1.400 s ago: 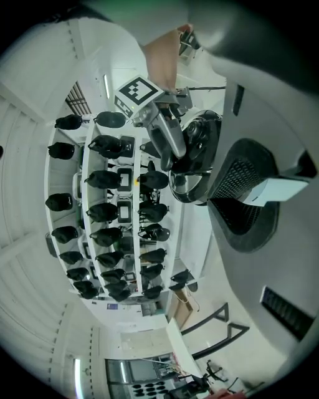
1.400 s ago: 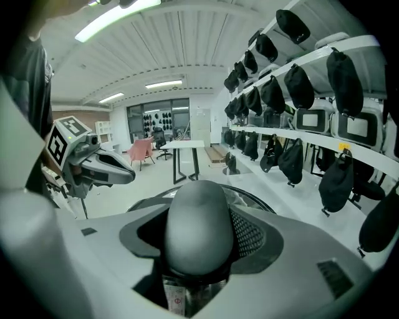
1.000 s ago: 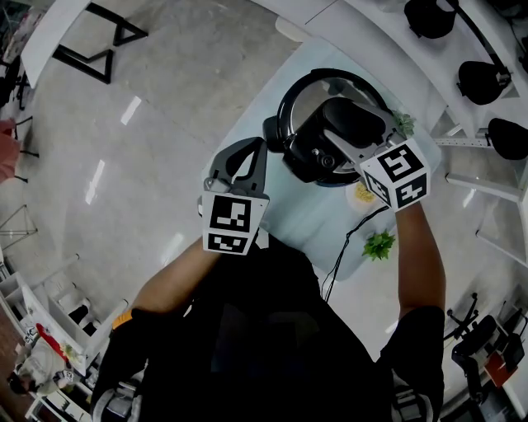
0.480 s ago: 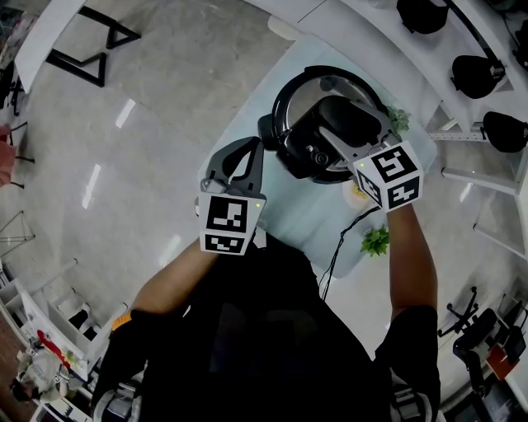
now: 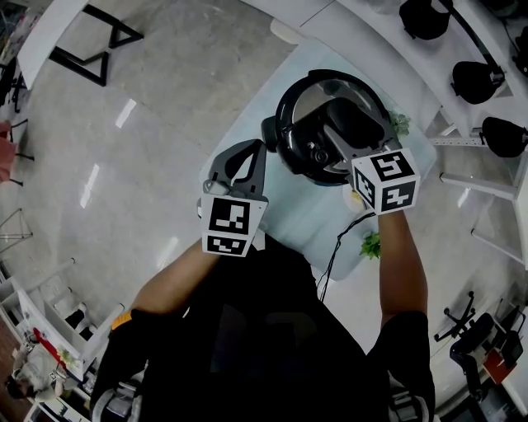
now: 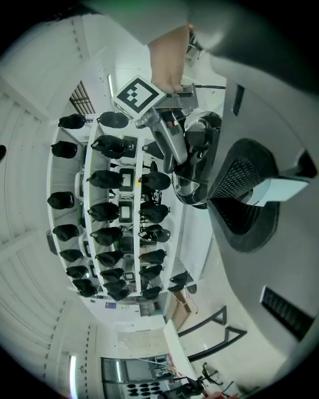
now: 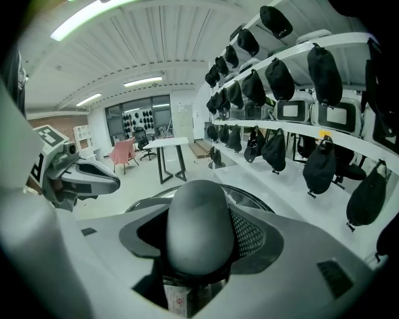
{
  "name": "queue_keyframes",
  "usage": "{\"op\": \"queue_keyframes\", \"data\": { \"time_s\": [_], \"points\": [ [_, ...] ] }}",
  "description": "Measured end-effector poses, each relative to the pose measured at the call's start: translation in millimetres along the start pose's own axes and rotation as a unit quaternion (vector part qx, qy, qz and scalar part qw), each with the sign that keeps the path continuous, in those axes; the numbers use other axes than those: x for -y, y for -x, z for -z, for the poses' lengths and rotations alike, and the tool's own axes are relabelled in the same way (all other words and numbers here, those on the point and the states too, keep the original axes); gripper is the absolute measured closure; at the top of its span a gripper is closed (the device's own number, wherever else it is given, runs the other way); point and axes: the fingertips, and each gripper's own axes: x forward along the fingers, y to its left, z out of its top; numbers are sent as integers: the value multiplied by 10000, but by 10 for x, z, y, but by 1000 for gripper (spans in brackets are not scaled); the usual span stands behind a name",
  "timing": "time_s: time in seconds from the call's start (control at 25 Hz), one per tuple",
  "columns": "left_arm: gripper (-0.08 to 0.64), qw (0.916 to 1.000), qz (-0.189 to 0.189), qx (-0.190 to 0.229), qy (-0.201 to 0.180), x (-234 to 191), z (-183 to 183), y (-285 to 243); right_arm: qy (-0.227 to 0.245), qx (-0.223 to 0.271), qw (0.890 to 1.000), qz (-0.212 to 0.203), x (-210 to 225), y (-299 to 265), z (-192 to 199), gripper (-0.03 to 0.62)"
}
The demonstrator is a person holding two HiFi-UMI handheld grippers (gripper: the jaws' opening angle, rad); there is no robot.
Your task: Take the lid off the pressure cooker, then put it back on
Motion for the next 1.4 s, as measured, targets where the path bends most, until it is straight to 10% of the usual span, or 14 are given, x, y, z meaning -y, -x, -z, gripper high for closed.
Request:
{"op": "queue_keyframes", "data": {
  "time_s": [1.4],
  "points": [
    [552,9998,203,22,-5,20,-9,-46,1007,73,9876,-1200,-95,-54,-69,299]
  ]
}}
